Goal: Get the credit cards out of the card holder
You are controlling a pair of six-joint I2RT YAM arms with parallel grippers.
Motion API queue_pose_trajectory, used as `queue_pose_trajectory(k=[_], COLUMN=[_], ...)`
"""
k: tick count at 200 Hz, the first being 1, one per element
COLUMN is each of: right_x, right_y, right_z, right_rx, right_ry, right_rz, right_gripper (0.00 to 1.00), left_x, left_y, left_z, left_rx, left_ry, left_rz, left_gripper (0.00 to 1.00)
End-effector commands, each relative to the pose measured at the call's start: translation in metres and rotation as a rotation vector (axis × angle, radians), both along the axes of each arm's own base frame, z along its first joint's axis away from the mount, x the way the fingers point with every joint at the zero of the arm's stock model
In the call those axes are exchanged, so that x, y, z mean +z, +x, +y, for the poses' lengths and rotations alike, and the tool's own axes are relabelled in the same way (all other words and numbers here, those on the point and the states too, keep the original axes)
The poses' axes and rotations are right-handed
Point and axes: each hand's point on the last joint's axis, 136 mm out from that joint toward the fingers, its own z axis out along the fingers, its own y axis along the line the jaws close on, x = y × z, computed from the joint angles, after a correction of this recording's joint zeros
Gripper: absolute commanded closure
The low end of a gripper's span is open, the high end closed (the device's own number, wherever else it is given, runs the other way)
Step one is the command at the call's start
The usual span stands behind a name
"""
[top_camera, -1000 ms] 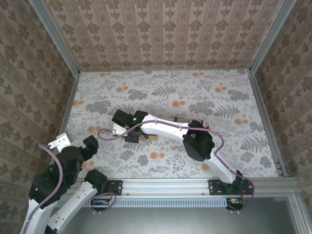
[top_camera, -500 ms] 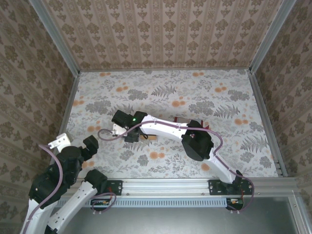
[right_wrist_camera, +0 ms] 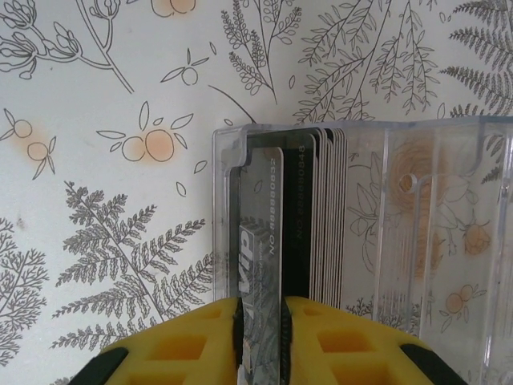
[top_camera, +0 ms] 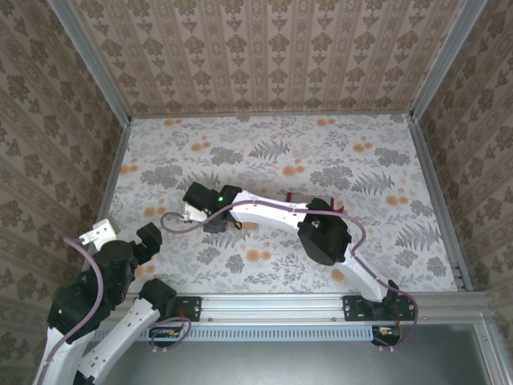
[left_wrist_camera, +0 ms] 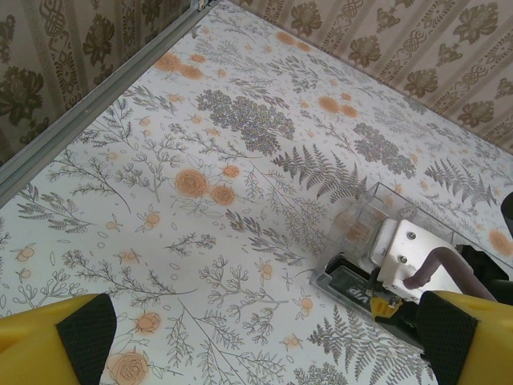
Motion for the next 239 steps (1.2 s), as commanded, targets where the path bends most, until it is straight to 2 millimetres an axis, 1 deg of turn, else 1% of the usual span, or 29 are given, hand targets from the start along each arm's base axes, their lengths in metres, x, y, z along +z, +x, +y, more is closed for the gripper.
queue_pose_trajectory(k=[1, 29, 79, 114, 138, 152, 168, 187, 207, 226, 239], right_x=[0.013, 0.021, 0.018, 0.031, 0.044, 0.046, 0.043, 0.03, 0.018, 0.018, 0.025], right_y=[0.006, 0.006, 0.003, -0.006, -0.006, -0.006, -0.005, -0.004, -0.001, 0.002, 0.004], right_z=[-0.007, -0.007, -0.01, -0.004, 0.0, 0.001, 0.0, -0.002, -0.004, -0.005, -0.005], right_rx=[-0.041, -0.043, -0.048, -0.034, -0.035, -0.035, -0.038, -0.044, -0.057, -0.069, -0.078], right_ry=[0.02, 0.043, 0.038, 0.112, 0.146, 0.153, 0.147, 0.118, 0.094, 0.099, 0.116], right_rz=[-0.037, -0.045, -0.039, -0.003, -0.018, -0.025, -0.027, -0.024, -0.027, -0.042, -0.048], right_gripper=[0.77, 0.76, 0.76, 0.75, 0.71, 0.68, 0.64, 0.62, 0.61, 0.61, 0.61], left_x=[0.001, 0.001, 0.001, 0.001, 0.001, 0.001, 0.001, 0.001, 0.001, 0.001, 0.002], left_y=[-0.003, -0.003, -0.002, -0.002, -0.002, -0.002, -0.002, -0.002, -0.002, -0.001, 0.0], left_z=[0.002, 0.002, 0.001, 0.001, 0.001, 0.001, 0.001, 0.001, 0.001, 0.0, -0.003], left_rx=[-0.004, -0.008, -0.01, -0.011, -0.011, -0.011, -0.01, -0.011, -0.012, -0.017, -0.031], left_ry=[0.013, 0.012, 0.011, 0.013, 0.012, 0.012, 0.013, 0.014, 0.015, 0.014, 0.011], left_rz=[0.003, 0.003, 0.0, 0.0, 0.0, 0.001, -0.001, 0.001, -0.002, -0.001, -0.004], left_gripper=[0.0, 0.0, 0.0, 0.0, 0.0, 0.0, 0.0, 0.0, 0.0, 0.0, 0.0])
